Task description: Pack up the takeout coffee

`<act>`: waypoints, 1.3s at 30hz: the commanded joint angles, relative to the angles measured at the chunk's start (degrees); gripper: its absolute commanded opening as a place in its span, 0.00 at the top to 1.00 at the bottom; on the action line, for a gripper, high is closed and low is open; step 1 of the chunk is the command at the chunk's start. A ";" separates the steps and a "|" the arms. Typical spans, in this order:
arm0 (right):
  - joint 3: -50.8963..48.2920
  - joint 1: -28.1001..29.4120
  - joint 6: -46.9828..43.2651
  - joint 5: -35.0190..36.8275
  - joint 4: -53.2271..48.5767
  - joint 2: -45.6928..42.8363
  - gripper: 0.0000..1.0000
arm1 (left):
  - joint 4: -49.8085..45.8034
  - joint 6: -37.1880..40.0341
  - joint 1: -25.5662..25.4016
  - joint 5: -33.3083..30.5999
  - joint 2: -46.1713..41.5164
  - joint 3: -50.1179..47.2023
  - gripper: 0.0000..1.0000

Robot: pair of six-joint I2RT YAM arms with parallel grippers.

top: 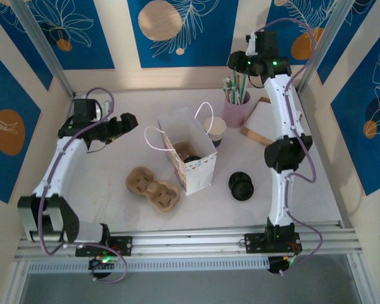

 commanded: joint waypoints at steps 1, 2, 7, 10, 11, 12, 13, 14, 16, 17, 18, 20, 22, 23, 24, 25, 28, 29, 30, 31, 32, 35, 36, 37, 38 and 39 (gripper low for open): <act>9.00 -1.86 -2.21 -2.17 -4.76 6.00 0.57 | 9.84 -1.56 0.67 4.28 4.63 4.42 0.07; 8.21 -2.33 -1.98 -2.93 -3.11 6.45 0.57 | 11.53 -2.21 0.67 4.63 6.56 5.44 0.07; 1.72 -4.01 -2.18 -7.17 6.35 6.82 0.57 | 21.98 -5.24 -0.52 6.82 14.62 9.13 0.07; 2.85 -4.07 -2.98 -9.36 9.41 8.93 0.57 | 23.90 -5.32 -1.80 7.36 18.96 12.14 0.07; 3.42 -4.00 -3.23 -10.27 10.07 9.70 0.57 | 24.28 -5.15 -2.26 7.48 20.26 13.07 0.07; 3.65 -4.00 -3.31 -10.80 10.79 10.24 0.57 | 24.39 -4.85 -2.77 7.50 21.25 13.93 0.07; 3.78 -3.85 -3.42 -11.06 11.53 10.79 0.57 | 24.00 -4.34 -3.37 7.46 22.40 15.08 0.07; 3.87 -3.84 -3.45 -11.42 12.14 11.27 0.57 | 23.53 -3.72 -3.80 7.33 23.30 15.97 0.08; 4.11 -3.88 -3.39 -11.88 12.71 12.05 0.58 | 23.51 -3.62 -4.54 7.38 24.76 16.80 0.08; 4.12 -3.87 -3.45 -12.01 12.93 12.40 0.59 | 23.94 -3.68 -4.84 7.40 25.33 16.90 0.08; 4.11 -3.89 -3.48 -12.18 13.20 12.73 0.60 | 24.16 -3.71 -5.03 7.45 25.72 16.99 0.08; 4.11 -3.86 -3.54 -12.52 13.72 13.31 0.60 | 24.10 -3.56 -5.80 7.63 26.66 17.58 0.08; 4.09 -3.86 -3.51 -12.82 14.34 13.91 0.61 | 23.54 -2.94 -6.41 7.51 27.29 18.14 0.08; 4.08 -3.82 -3.43 -13.11 14.71 14.26 0.62 | 23.25 -2.88 -6.68 7.43 27.55 18.23 0.08; 4.16 -3.81 -3.38 -13.38 15.03 14.55 0.63 | 23.29 -2.73 -6.77 7.48 27.65 18.31 0.08; 4.13 -3.75 -3.24 -13.57 15.23 14.92 0.63 | 23.24 -2.78 -6.89 7.50 27.79 18.31 0.08; 4.35 -3.66 -3.03 -13.26 15.36 15.60 0.64 | 23.12 -2.53 -6.90 7.46 27.85 18.15 0.08; 4.36 -3.66 -3.03 -13.09 15.36 15.69 0.64 | 22.99 -2.32 -6.93 7.49 27.83 18.14 0.08; 4.34 -3.72 -3.03 -13.01 15.35 15.69 0.65 | 22.98 -2.27 -6.97 7.50 27.76 18.10 0.08; 4.31 -3.65 -3.03 -12.95 15.44 15.78 0.66 | 22.99 -2.16 -6.97 7.50 27.75 17.91 0.08; 4.31 -3.71 -3.09 -12.92 15.45 15.78 0.68 | 23.06 -2.17 -6.91 7.51 27.71 17.81 0.08; 4.47 -3.64 -3.26 -12.78 15.28 15.69 0.75 | 23.16 -2.14 -6.96 7.59 27.67 17.74 0.08; 4.69 -3.63 -3.32 -12.60 15.20 15.69 0.76 | 23.20 -2.18 -6.92 7.61 27.67 17.59 0.08; 4.90 -3.57 -3.39 -12.46 15.01 15.64 0.77 | 23.27 -2.16 -6.93 7.59 27.54 17.54 0.08; 5.11 -3.56 -3.62 -12.30 14.91 15.55 0.78 | 23.25 -2.14 -6.93 7.64 27.57 17.51 0.08; 5.22 -3.60 -3.84 -12.16 14.83 15.44 0.79 | 23.32 -2.18 -6.90 7.62 27.51 17.39 0.08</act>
